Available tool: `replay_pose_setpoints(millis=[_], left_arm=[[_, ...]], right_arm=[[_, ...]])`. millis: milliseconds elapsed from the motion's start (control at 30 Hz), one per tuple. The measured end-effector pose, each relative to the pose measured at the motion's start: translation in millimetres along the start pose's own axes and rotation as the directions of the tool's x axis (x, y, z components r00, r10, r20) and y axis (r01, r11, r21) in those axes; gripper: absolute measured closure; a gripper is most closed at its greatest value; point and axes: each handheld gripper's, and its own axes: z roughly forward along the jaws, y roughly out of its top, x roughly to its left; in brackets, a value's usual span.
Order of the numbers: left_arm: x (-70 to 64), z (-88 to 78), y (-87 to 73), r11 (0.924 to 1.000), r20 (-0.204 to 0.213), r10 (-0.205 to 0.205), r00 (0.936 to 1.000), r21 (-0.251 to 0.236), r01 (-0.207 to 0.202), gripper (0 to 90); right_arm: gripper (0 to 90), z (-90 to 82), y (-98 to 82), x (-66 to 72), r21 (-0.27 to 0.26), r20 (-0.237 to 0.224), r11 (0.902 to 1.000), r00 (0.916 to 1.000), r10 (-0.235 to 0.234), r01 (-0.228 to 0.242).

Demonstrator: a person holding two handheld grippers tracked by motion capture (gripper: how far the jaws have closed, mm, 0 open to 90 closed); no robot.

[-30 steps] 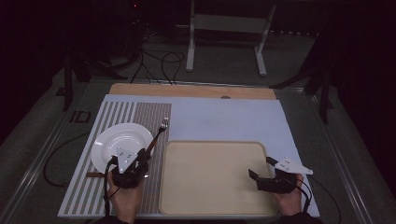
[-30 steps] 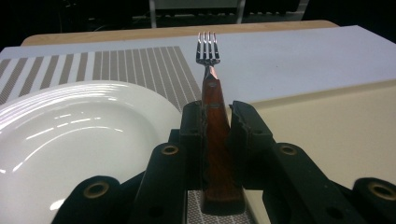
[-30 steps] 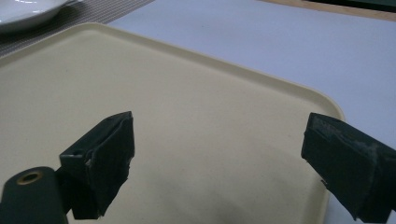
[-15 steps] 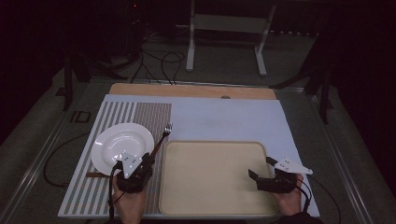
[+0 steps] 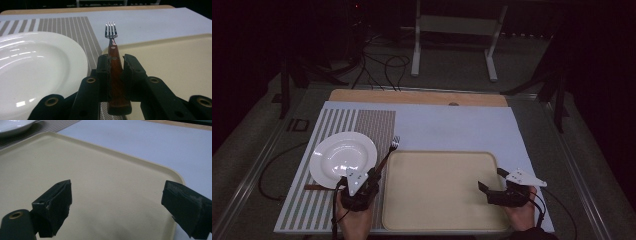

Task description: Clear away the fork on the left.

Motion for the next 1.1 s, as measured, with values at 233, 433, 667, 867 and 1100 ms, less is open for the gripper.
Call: replay_pose_setpoints(millis=[233,433,667,867,1100], left_arm=[[-5.6,0.9,-5.3,1.0,0.006,0.003,1.0,0.009,-0.003,75.8],[-8.7,0.6,-9.4,0.9999,0.009,-0.002,1.0,0.013,0.002,75.9],[-14.0,-2.0,-14.1,1.0,0.006,0.006,1.0,0.008,-0.006,90.0],[-6.0,3.2,-23.5,0.9981,0.038,-0.035,0.9986,0.051,0.033,89.8],[-2.1,-3.0,-18.5,0.9997,0.063,-0.016,0.9979,0.021,0.014,86.1]], right_arm=[[9.5,0.3,-0.1,0.1,0.002,0.0,1.0,1.0,0.001,-0.001],[9.5,0.5,-0.1,0.0,0.003,-0.001,1.0,1.0,0.001,-0.001],[9.5,0.4,-0.1,0.1,0.003,0.0,1.0,1.0,0.0,0.0],[9.5,0.3,0.0,0.0,0.003,-0.001,1.0,1.0,0.001,-0.001],[9.5,0.4,0.0,0.0,0.003,0.0,1.0,1.0,0.0,0.0]])
